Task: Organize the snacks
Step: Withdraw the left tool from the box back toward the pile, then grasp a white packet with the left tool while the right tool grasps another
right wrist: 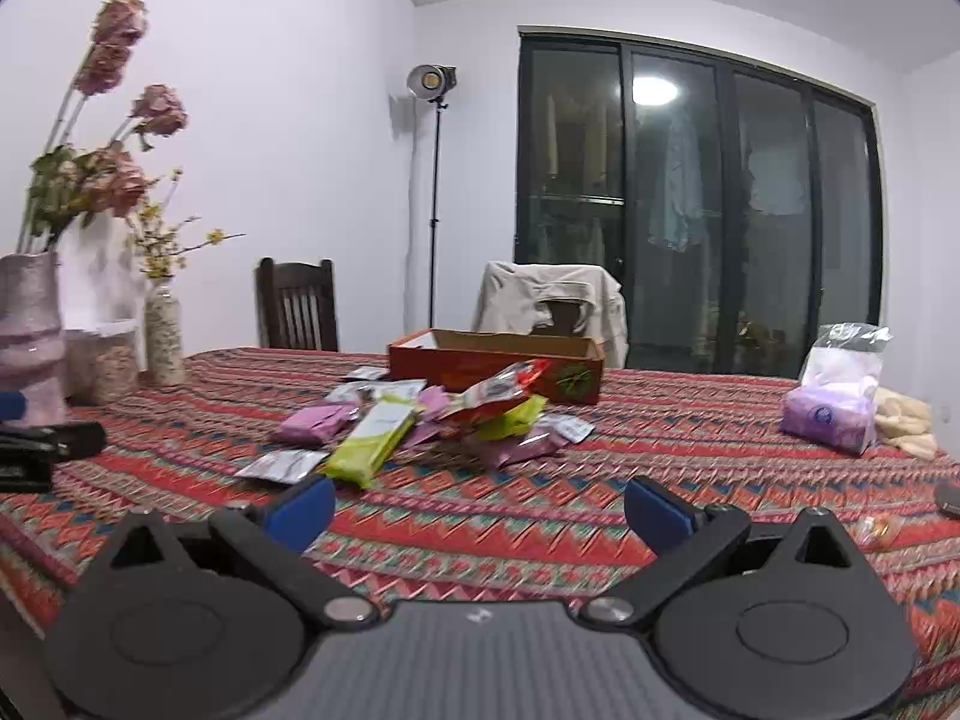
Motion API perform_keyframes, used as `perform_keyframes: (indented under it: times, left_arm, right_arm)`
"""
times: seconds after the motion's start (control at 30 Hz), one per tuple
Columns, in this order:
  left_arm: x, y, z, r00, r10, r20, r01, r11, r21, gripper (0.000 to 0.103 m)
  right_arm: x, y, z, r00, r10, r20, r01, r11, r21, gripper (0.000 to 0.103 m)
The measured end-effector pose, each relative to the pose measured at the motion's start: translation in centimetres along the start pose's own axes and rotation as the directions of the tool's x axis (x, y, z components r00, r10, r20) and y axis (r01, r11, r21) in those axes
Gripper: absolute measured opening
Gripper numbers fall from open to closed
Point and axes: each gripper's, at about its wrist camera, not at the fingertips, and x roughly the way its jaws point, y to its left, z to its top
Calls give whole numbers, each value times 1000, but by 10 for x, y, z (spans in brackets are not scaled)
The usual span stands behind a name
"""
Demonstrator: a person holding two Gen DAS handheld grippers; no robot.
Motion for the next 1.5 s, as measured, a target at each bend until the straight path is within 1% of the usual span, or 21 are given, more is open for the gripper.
perform_keyframes:
  times: [0.13,0.33,0.43,0.5,0.6,0.77,0.87,0.97,1.03,1.13,1.23,1.27,1.4,1.5]
  left_arm:
    - [-1,-1,-7,1000,-11,-11,11,1000,-8,103]
    - [5,-5,-13,999,-39,-38,38,999,-4,103]
    - [11,-3,-14,997,-57,-47,55,998,-40,103]
    - [15,-1,-13,997,-55,-49,52,996,-73,103]
    - [24,-2,-10,996,-56,-64,51,996,-77,103]
    - [50,-9,-2,990,-66,-123,61,997,-41,103]
    - [71,-14,4,987,-60,-152,56,998,-27,103]
    - [95,-16,11,980,-70,-186,63,997,-42,103]
    - [112,-17,17,976,-82,-200,72,996,-52,103]
    - [135,-23,23,972,-89,-217,83,996,-38,102]
    - [156,-27,26,967,-103,-233,98,995,-32,99]
    - [162,-28,26,964,-109,-241,103,994,-34,97]
    - [185,-27,26,949,-134,-287,122,991,-59,86]
    - [198,-26,25,936,-154,-317,135,987,-82,81]
  right_arm:
    - [-8,4,-10,1000,-8,12,8,1000,-7,103]
    - [-5,4,-19,1000,-15,-13,15,1000,5,103]
    - [1,3,-21,1000,-15,-27,16,1000,11,103]
    - [5,3,-21,999,-15,-32,15,1000,11,103]
    - [12,4,-20,999,-10,-38,10,1000,13,103]
    - [27,3,-16,999,1,-44,0,1000,26,103]
    - [38,2,-10,999,4,-54,-3,1000,29,102]
    - [52,0,-3,998,8,-64,-5,999,35,101]
    - [63,-1,2,997,10,-76,-7,999,39,98]
    - [81,-3,10,996,15,-93,-12,999,33,95]
    - [100,-4,17,994,10,-110,-6,999,36,94]
    - [107,-5,19,993,11,-115,-7,999,40,94]
    - [129,-5,28,992,17,-125,-12,999,38,93]
    - [144,-4,34,992,12,-126,-9,1000,24,93]
